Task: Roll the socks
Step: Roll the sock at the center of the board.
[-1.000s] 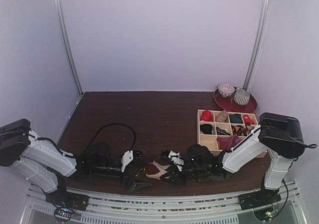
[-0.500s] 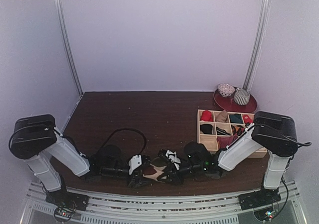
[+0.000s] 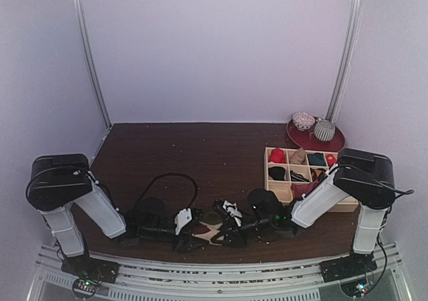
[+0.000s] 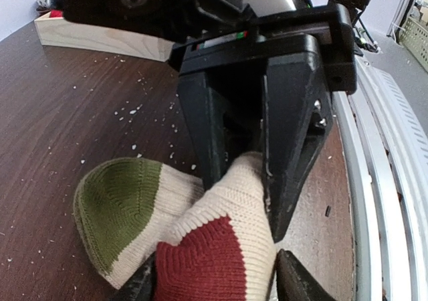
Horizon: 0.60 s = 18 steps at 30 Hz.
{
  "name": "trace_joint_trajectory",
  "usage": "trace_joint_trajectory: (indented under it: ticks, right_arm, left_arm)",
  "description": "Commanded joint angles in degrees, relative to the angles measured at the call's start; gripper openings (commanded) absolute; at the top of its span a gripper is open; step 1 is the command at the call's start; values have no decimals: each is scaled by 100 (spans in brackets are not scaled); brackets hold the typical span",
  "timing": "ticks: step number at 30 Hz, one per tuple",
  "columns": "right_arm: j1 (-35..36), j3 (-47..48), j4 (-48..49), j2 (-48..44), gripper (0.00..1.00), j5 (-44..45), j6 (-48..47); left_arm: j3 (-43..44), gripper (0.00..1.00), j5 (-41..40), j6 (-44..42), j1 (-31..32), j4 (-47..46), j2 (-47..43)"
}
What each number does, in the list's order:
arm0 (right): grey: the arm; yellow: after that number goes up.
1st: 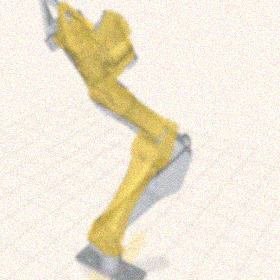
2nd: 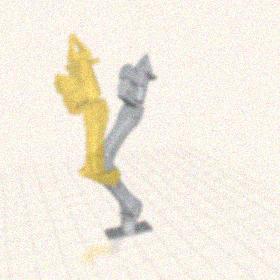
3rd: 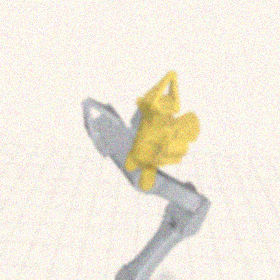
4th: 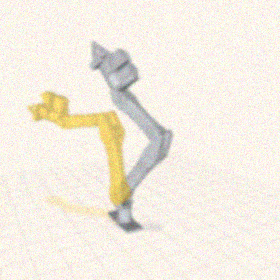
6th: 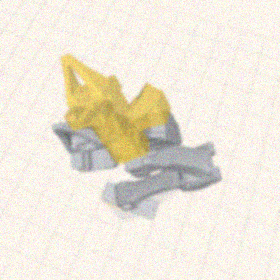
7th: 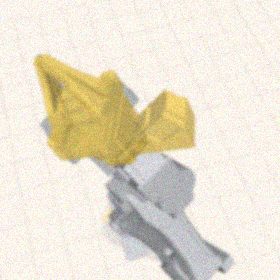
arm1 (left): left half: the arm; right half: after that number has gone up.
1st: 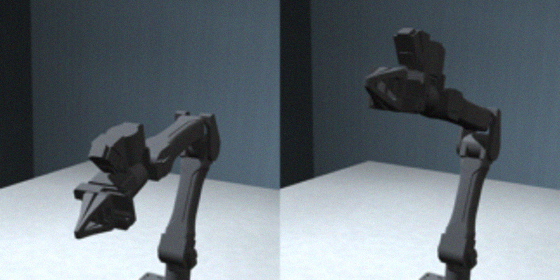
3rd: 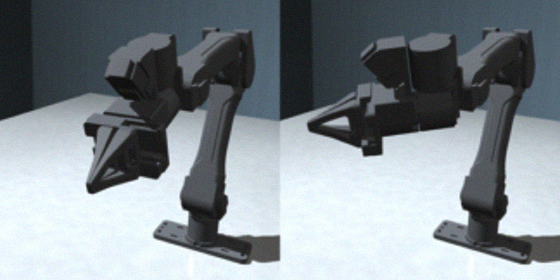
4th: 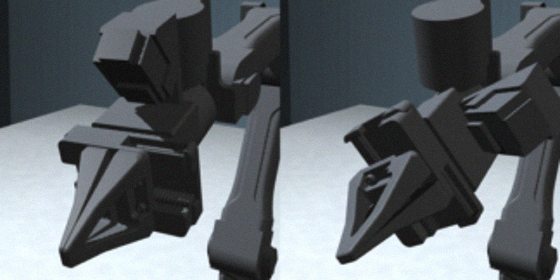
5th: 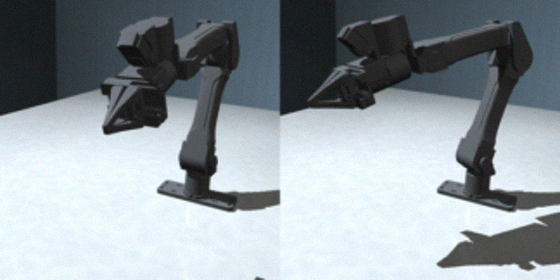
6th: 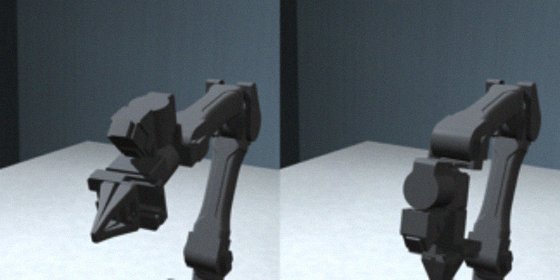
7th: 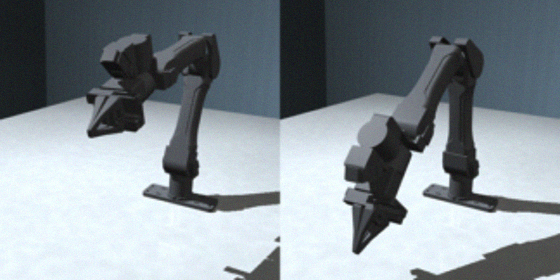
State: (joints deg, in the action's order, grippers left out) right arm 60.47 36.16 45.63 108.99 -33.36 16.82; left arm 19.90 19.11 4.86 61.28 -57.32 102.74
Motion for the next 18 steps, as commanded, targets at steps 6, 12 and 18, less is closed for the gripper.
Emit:
trace_joint_trajectory:
  ticks: [6, 12, 18]
  right_arm:
    - [39, -246, -1924, 598, 24, -15, 95]
    - [16, -121, -1971, 479, 31, 24, 65]
    - [22, -284, -1766, -779, 44, 874, -771]
  left_arm:
    - [-166, 0, 302, 423, 75, 407, 307]
    - [32, 0, 540, 795, 65, 848, 423]
    - [387, 0, 988, 1623, -18, 1808, 953]
